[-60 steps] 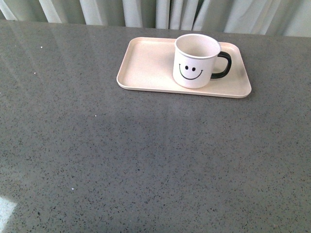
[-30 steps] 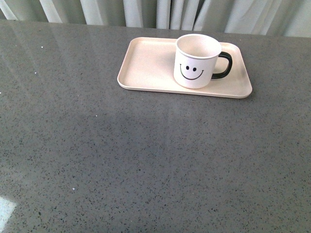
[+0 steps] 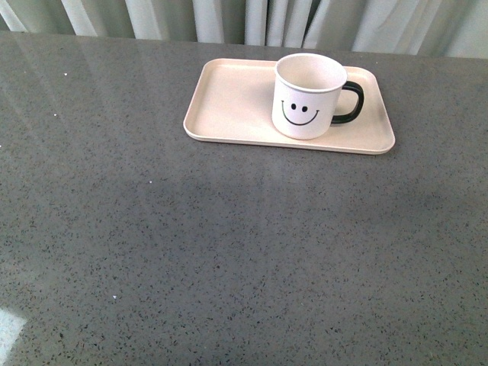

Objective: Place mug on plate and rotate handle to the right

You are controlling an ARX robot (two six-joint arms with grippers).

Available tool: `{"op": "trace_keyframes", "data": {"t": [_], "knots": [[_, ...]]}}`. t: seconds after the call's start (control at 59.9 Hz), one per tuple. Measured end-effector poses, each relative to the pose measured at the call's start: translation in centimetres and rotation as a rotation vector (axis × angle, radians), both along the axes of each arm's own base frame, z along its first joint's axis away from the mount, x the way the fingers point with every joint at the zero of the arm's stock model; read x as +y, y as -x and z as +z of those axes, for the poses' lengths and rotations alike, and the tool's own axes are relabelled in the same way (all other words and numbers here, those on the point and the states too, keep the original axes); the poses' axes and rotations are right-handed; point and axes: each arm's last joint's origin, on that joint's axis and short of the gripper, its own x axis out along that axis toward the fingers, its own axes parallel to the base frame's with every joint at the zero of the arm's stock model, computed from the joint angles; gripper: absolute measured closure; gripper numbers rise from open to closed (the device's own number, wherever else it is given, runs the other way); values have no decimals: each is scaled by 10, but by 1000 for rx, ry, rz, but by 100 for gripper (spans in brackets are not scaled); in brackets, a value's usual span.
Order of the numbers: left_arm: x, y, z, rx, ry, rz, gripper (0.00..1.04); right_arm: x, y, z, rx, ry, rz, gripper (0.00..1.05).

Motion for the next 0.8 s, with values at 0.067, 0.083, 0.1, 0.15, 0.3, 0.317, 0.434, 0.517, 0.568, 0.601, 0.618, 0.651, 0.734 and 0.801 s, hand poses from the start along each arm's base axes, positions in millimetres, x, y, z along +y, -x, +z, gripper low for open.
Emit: {"op": "trace_keyframes", "data": {"t": [0.067, 0.083, 0.1, 0.15, 0.3, 0.317, 0.434, 0.517, 0.568, 0.601, 0.618, 0.651, 0.734, 0.801], "knots": [[0, 0, 0, 0, 0, 0, 9, 0, 6, 0, 2, 0, 0, 103], [0, 0, 0, 0, 0, 0, 9, 0, 6, 0, 2, 0, 0, 103], [0, 0, 0, 0, 0, 0, 9, 0, 7, 0, 2, 0, 0, 103], [0, 0, 0, 0, 0, 0, 9, 0, 10, 0, 1, 0, 0, 103], [0, 0, 0, 0, 0, 0, 9, 0, 17, 3, -8, 0, 0, 103], [0, 0, 0, 0, 0, 0, 9, 0, 17, 4, -9, 0, 0, 103], [0, 0, 0, 0, 0, 0, 9, 0, 23, 6, -18, 0, 0, 103], [0, 0, 0, 0, 0, 0, 9, 0, 26, 8, -22, 0, 0, 103], [0, 0, 0, 0, 0, 0, 9, 0, 28, 8, -23, 0, 0, 103], [0, 0, 0, 0, 0, 0, 9, 0, 29, 9, -25, 0, 0, 103], [0, 0, 0, 0, 0, 0, 9, 0, 30, 9, -26, 0, 0, 103], [0, 0, 0, 0, 0, 0, 9, 0, 32, 9, -27, 0, 0, 103], [0, 0, 0, 0, 0, 0, 9, 0, 34, 10, -31, 0, 0, 103], [0, 0, 0, 0, 0, 0, 9, 0, 37, 10, -31, 0, 0, 103]]}}
